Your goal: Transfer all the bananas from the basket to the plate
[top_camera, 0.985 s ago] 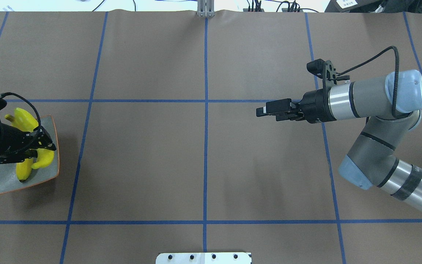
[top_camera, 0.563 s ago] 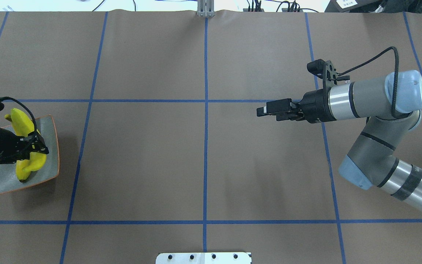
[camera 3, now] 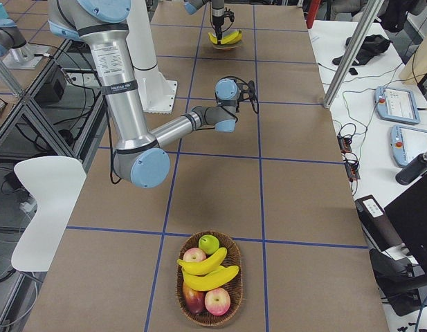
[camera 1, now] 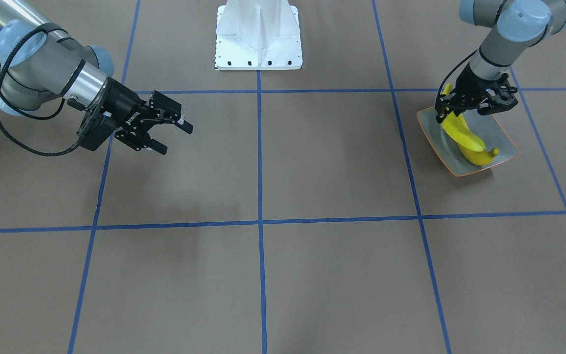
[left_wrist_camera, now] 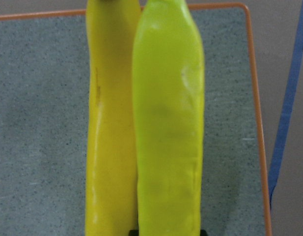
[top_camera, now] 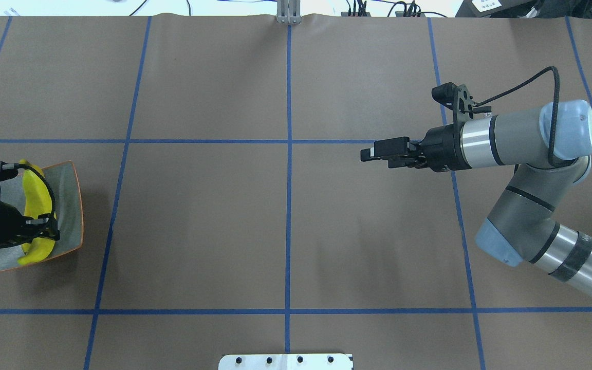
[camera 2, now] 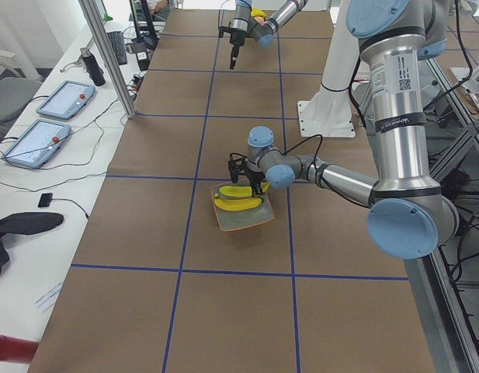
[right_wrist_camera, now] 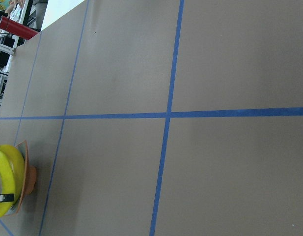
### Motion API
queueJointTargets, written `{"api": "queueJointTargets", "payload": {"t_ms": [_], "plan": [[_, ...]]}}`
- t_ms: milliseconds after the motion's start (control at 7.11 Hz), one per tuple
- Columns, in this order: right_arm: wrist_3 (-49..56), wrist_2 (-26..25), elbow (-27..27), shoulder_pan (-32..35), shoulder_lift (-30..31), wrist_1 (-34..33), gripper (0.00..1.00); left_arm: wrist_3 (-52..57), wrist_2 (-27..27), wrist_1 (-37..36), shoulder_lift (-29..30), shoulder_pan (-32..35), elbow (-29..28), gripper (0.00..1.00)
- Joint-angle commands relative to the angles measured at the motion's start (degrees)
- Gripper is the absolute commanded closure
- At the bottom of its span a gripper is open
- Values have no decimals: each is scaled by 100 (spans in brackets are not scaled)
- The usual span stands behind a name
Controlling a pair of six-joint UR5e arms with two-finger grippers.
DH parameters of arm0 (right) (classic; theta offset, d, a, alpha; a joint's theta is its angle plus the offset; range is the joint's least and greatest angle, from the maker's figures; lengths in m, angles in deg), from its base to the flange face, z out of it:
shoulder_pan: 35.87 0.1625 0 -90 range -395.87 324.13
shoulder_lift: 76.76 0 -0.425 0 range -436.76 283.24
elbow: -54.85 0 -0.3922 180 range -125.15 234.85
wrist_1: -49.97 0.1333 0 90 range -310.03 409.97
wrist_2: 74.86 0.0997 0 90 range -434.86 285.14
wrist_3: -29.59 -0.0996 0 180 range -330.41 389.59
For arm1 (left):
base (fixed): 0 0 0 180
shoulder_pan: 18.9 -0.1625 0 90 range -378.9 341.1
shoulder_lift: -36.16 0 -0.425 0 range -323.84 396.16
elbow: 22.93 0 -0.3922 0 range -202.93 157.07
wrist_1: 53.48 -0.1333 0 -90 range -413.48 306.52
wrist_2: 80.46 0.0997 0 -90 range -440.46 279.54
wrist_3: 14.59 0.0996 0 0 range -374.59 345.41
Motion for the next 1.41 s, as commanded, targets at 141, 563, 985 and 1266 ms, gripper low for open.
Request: {"api": "queueJointTargets", "payload": {"t_ms": [141, 563, 985, 1266], "plan": [[-3, -50, -17, 0, 2, 0, 0, 271, 26, -65, 18, 16, -1, 82], [-12, -138, -79, 0, 2, 0, 0, 280, 26, -65, 36, 112, -1, 8], [-170, -191, -114, 26, 54, 0, 0, 271, 8, -65, 88, 532, 401, 1], [-83, -191, -447, 130, 736, 0, 0, 280, -1, -56, 97, 788, 666, 1]]}}
